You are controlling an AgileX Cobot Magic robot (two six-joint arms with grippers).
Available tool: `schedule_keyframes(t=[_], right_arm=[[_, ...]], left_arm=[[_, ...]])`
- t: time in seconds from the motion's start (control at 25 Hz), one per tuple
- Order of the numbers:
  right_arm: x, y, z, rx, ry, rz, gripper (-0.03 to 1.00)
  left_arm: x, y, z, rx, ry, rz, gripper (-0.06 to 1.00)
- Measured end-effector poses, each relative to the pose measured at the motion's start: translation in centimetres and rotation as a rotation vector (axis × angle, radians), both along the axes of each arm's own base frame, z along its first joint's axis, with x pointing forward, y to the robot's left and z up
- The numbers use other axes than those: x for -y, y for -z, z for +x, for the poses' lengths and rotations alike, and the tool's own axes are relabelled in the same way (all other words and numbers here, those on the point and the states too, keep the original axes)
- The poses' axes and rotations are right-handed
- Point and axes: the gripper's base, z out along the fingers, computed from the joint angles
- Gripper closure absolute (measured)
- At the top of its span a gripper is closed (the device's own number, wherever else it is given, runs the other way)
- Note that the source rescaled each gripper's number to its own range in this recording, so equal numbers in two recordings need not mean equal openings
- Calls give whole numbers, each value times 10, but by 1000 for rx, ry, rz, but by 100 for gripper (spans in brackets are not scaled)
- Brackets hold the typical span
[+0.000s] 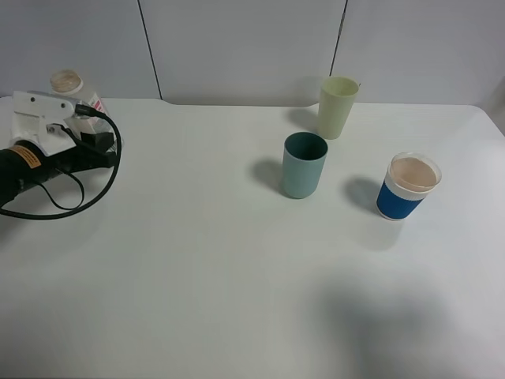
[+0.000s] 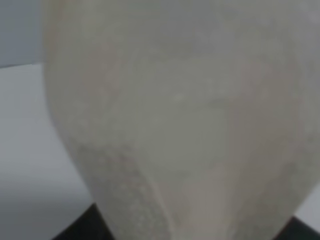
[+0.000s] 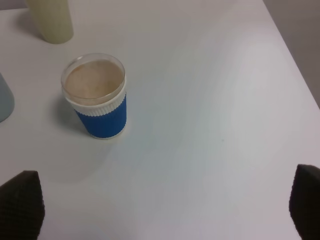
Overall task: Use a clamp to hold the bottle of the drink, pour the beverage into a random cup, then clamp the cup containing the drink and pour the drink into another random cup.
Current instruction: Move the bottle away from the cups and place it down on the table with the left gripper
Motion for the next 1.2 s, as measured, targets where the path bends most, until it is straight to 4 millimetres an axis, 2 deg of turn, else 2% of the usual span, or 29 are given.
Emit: schedule_keyframes(t=[0.24,0.36,0.64,1.2], right_arm=[[0,0,0,0,0,0,3],[0,0,0,0,0,0,3],[0,0,0,0,0,0,3],[0,0,0,0,0,0,3]], left_arm=[[1,25,-1,-31,17,28,94],[1,30,-1,-35,21,34,94],[2,39,-2,-23,28,29,94],[2,41,-2,-23,40,62,94]])
